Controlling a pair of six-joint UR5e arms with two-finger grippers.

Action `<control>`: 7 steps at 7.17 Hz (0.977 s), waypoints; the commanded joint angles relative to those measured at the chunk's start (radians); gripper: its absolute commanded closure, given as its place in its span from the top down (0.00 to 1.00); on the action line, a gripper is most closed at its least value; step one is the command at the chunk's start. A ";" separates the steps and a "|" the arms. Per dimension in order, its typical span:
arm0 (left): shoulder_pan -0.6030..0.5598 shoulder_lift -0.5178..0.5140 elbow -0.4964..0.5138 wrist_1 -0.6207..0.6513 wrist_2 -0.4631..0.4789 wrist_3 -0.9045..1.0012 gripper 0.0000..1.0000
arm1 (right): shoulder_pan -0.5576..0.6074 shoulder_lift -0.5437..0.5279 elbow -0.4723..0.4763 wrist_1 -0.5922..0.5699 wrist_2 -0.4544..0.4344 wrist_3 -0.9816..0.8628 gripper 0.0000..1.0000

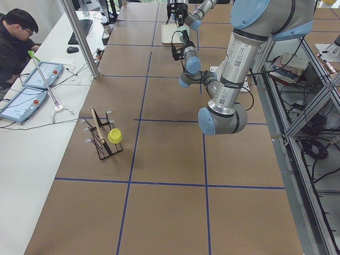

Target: Left arm grabs green cup and hands to right arm on tray

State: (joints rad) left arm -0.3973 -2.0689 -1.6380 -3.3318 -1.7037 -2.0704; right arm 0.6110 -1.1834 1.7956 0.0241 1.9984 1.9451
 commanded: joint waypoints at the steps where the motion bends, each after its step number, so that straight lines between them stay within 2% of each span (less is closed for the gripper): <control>1: 0.000 0.001 -0.002 0.000 -0.001 -0.001 0.51 | -0.005 -0.004 -0.002 -0.001 0.002 0.000 0.79; 2: 0.000 0.001 -0.002 -0.003 -0.001 -0.001 0.51 | -0.007 -0.005 -0.002 0.002 0.005 -0.002 0.51; 3: -0.002 0.003 0.000 -0.003 -0.001 -0.001 0.51 | -0.007 -0.004 -0.001 0.003 0.006 -0.002 0.32; 6: 0.000 0.004 -0.002 -0.005 -0.001 -0.001 0.51 | -0.008 -0.016 -0.002 0.007 0.010 -0.002 0.28; 7: 0.000 0.004 -0.002 -0.005 0.001 0.001 0.56 | -0.010 -0.016 -0.002 0.007 0.010 -0.002 0.26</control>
State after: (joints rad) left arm -0.3973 -2.0647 -1.6396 -3.3364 -1.7040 -2.0705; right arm 0.6027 -1.1974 1.7935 0.0301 2.0076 1.9435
